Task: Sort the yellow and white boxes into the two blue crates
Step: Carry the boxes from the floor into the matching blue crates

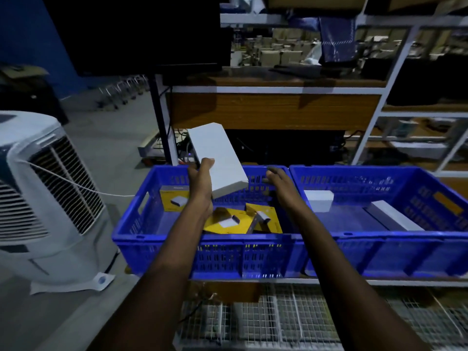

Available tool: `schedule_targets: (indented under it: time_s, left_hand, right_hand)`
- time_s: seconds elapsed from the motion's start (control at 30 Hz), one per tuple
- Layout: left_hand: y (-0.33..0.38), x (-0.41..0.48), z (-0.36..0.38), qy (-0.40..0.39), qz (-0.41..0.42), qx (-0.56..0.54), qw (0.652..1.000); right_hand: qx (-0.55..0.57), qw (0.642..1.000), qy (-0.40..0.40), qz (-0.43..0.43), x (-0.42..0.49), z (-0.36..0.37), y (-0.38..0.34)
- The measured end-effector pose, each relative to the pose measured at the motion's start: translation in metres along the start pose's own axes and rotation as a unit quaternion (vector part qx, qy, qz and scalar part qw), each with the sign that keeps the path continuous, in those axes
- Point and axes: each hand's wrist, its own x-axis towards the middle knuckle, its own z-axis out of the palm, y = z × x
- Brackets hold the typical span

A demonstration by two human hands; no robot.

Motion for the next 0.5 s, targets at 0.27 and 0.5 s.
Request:
schedule_targets:
  time_s: [0.27,0.5]
  left_hand:
    - [-0.047,-0.039,0.076,-0.118,-0.033,0.07,0.99]
    - [-0.087,-0.06,0.168,-0.197,-0.036,0.071,0.977]
  right_hand:
    - [-0.091,0.993,0.031,-0.069,-0.026,-0.046,-0.005]
    - [-0.208,0.973,0.094,-0.046,-0.035,-0.126,0.022]
